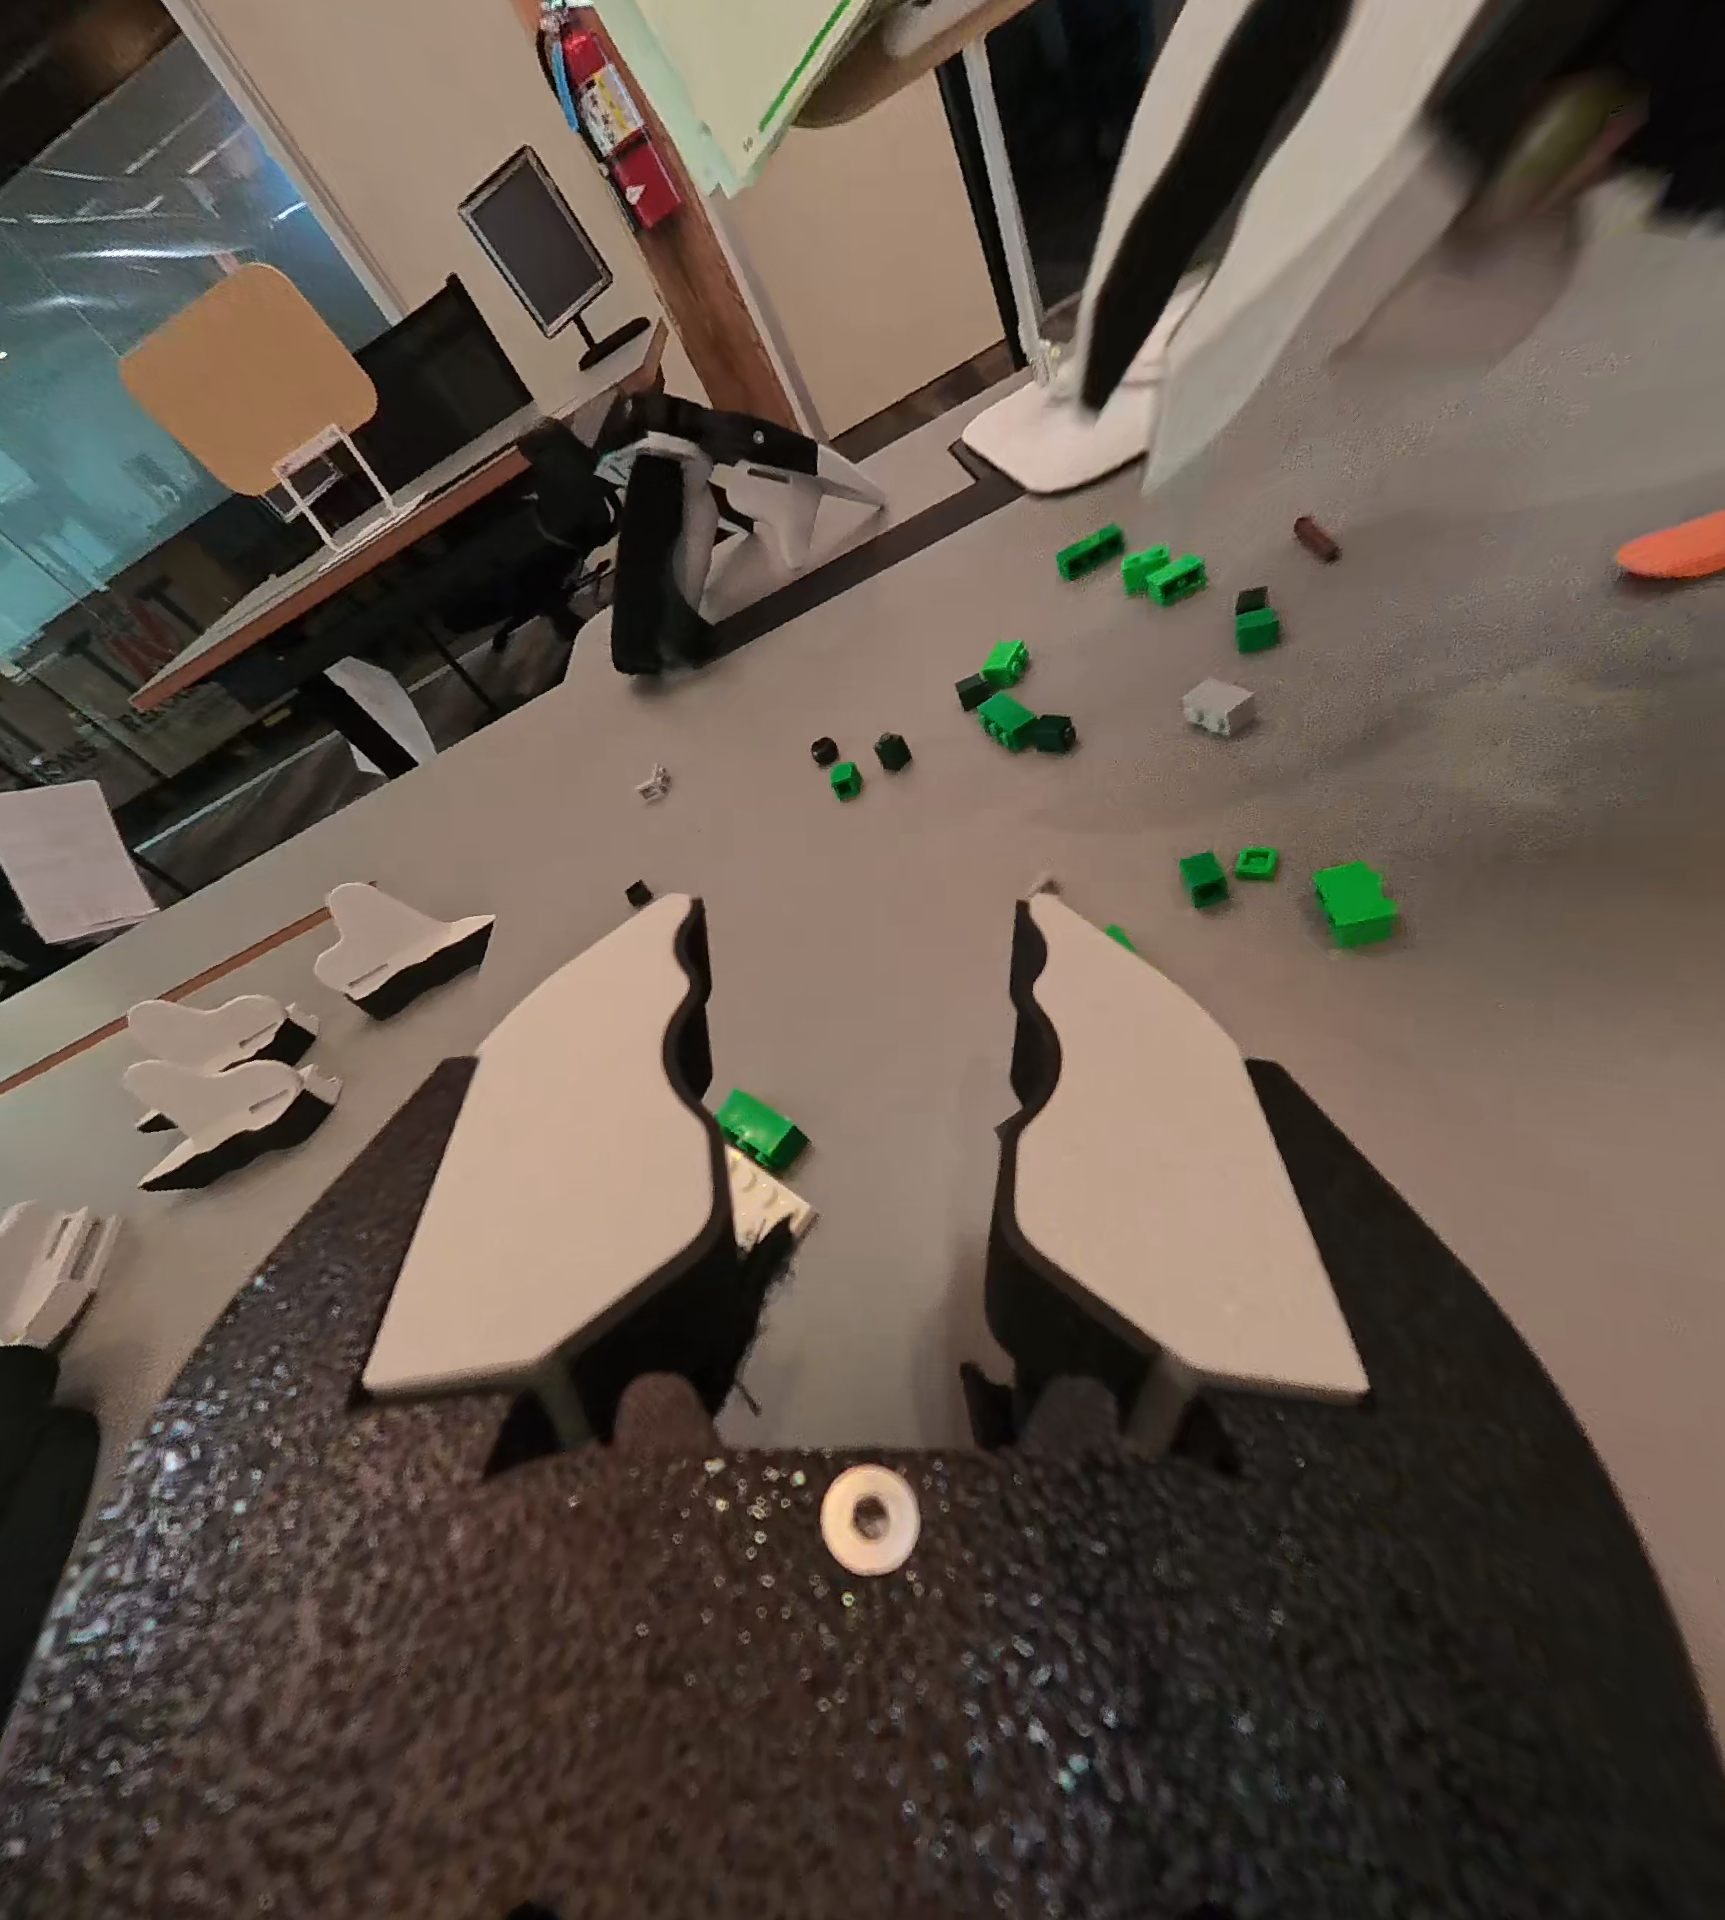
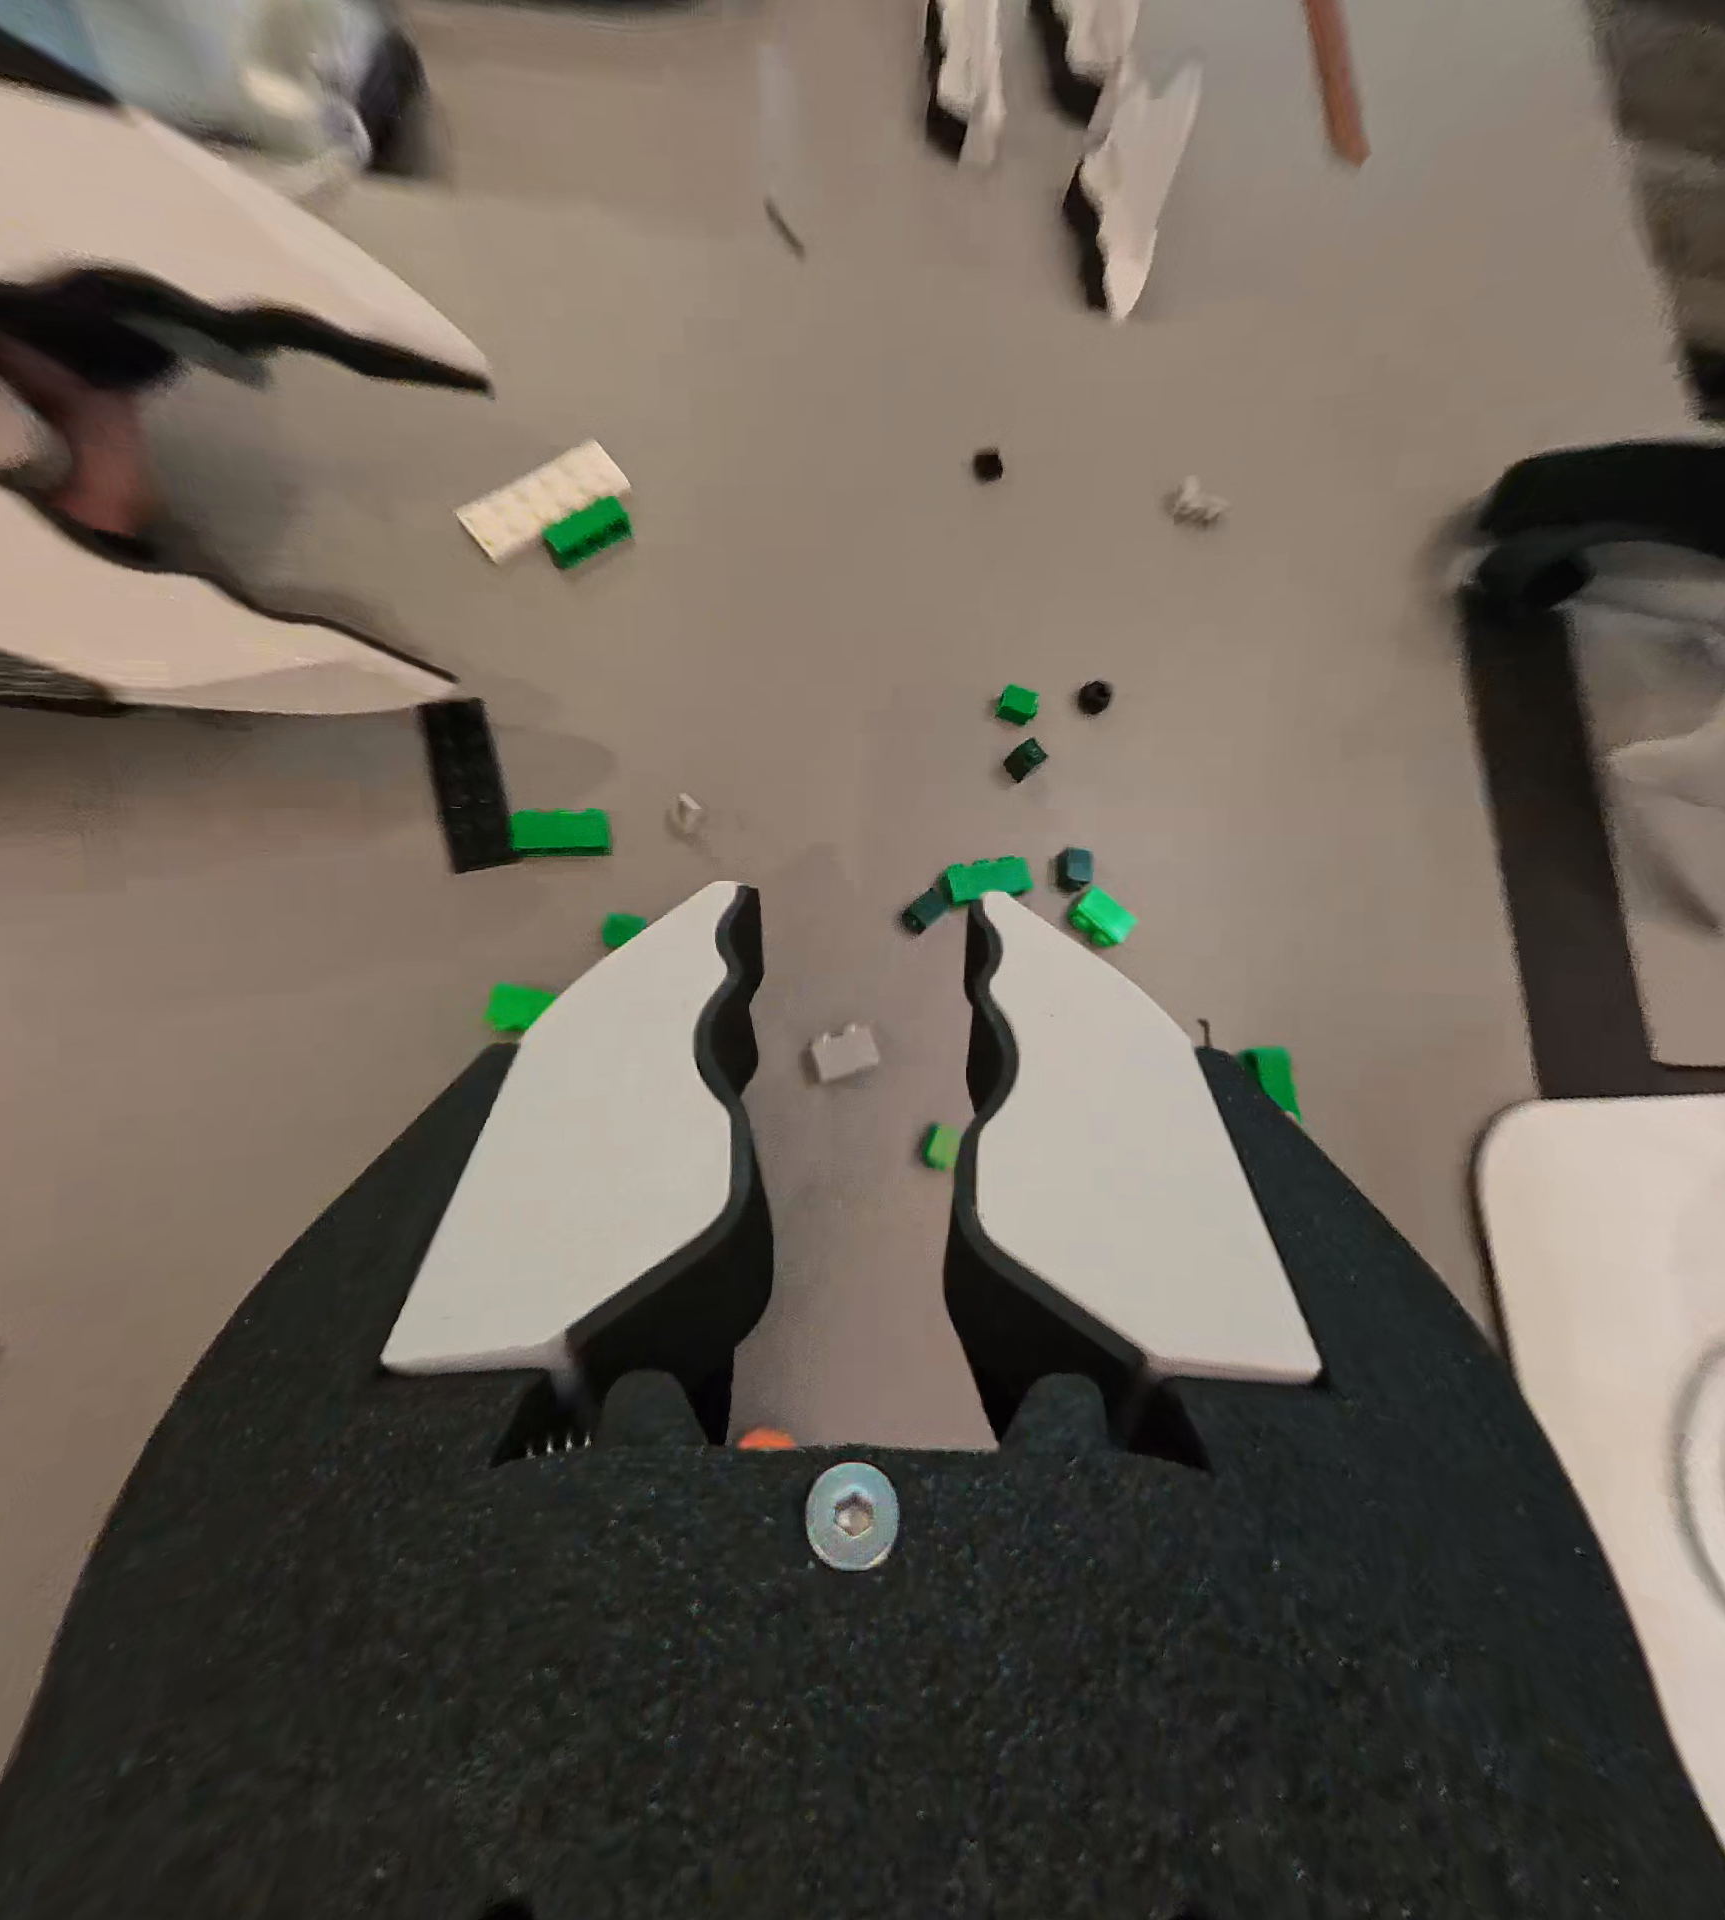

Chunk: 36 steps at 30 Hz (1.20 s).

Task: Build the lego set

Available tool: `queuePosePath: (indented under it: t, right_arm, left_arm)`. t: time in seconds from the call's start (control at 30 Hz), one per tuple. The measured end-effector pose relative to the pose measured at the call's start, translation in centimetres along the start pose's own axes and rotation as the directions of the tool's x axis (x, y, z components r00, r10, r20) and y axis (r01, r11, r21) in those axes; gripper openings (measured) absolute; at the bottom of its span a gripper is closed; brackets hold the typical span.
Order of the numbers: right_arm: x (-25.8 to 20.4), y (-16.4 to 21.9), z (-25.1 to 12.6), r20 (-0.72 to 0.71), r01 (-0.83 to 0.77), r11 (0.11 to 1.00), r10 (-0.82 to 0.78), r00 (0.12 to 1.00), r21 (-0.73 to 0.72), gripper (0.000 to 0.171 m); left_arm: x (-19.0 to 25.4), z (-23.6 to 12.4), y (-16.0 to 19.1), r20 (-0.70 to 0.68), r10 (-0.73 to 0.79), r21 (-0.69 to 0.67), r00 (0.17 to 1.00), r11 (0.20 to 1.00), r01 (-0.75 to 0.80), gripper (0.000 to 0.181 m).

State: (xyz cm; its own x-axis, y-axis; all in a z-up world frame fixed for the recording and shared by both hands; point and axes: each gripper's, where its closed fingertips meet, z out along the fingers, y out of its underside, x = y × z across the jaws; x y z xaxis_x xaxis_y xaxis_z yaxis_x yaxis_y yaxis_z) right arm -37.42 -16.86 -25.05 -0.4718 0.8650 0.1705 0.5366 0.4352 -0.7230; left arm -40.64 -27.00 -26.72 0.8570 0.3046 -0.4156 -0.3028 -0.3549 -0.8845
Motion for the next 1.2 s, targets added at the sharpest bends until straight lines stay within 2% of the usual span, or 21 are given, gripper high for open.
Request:
queuePosePath:
  t: [0.13, 0.23, 0.3, 0.4, 0.47, 0.53, 0.63, 0.77, 0.9, 0.97, 1.1, 1.2]
  right_arm:
    - [-1.6, -0.3, -10.4, -0.12, -0.017, 0.977, 0.044, 0.992, 0.213, 0.042]
    - [-2.9, 3.6, -17.1, -0.249, -0.046, 0.933, 0.143, 0.958, 0.358, 0.041]
    - [-3.7, 8.1, -19.5, -0.345, -0.07, 0.907, 0.228, 0.911, 0.415, 0.04]
    - [-4.7, 14.3, -21.0, -0.479, -0.061, 0.898, 0.289, 0.829, 0.436, 0.038]
    - [-5.0, 16.4, -21.5, -0.529, -0.048, 0.885, 0.32, 0.786, 0.464, 0.038]
    - [-4.7, 17.4, -21.9, -0.558, -0.034, 0.856, 0.366, 0.745, 0.516, 0.037]
    - [-4.2, 17.4, -22.1, -0.555, -0.016, 0.836, 0.379, 0.74, 0.548, 0.037]
    - [-3.8, 17.2, -22.5, -0.545, -0.009, 0.807, 0.407, 0.733, 0.59, 0.038]
    - [-3.8, 17.1, -22.7, -0.556, 0.003, 0.803, 0.41, 0.723, 0.596, 0.037]
    - [-3.7, 17.2, -22.8, -0.559, 0.006, 0.8, 0.414, 0.719, 0.6, 0.037]
    - [-2.7, 17.1, -23.8, -0.566, 0.032, 0.763, 0.451, 0.69, 0.646, 0.036]
    - [0.3, 15.8, -25.3, -0.621, 0.128, 0.745, 0.433, 0.654, 0.655, 0.033]
  left_arm:
    - [0.7, -0.4, -0.7, -0.04, -0.045, 0.031, 0.998, 0.998, 0.046, 0.055]
    - [1.8, -0.6, -1.9, -0.07, -0.037, 0.066, 0.997, 0.997, 0.041, 0.056]
    - [3.1, -0.9, -3.1, -0.11, -0.041, 0.103, 0.993, 0.993, 0.052, 0.056]
    - [6.3, -1.2, -5.7, -0.193, -0.021, 0.162, 0.981, 0.985, 0.053, 0.055]
    - [9.4, -1.5, -7.8, -0.279, -0.005, 0.206, 0.96, 0.976, 0.065, 0.055]
    - [12.9, -1.9, -9.8, -0.374, 0.032, 0.241, 0.927, 0.968, 0.064, 0.056]
    - [17.2, -2.1, -12.3, -0.458, 0.081, 0.284, 0.885, 0.957, 0.059, 0.058]
    - [21.2, -0.5, -15.2, -0.532, 0.039, 0.283, 0.846, 0.95, 0.134, 0.058]
    - [22.2, 2.1, -17.4, -0.523, -0.057, 0.303, 0.85, 0.92, 0.248, 0.065]
    - [22.2, 2.5, -18.0, -0.506, -0.049, 0.343, 0.861, 0.905, 0.253, 0.065]
    - [21.7, 1.1, -17.9, -0.391, 0.114, 0.48, 0.913, 0.872, 0.097, 0.058]
    - [21.2, 0.0, -17.6, -0.325, 0.168, 0.535, 0.931, 0.844, 0.035, 0.049]
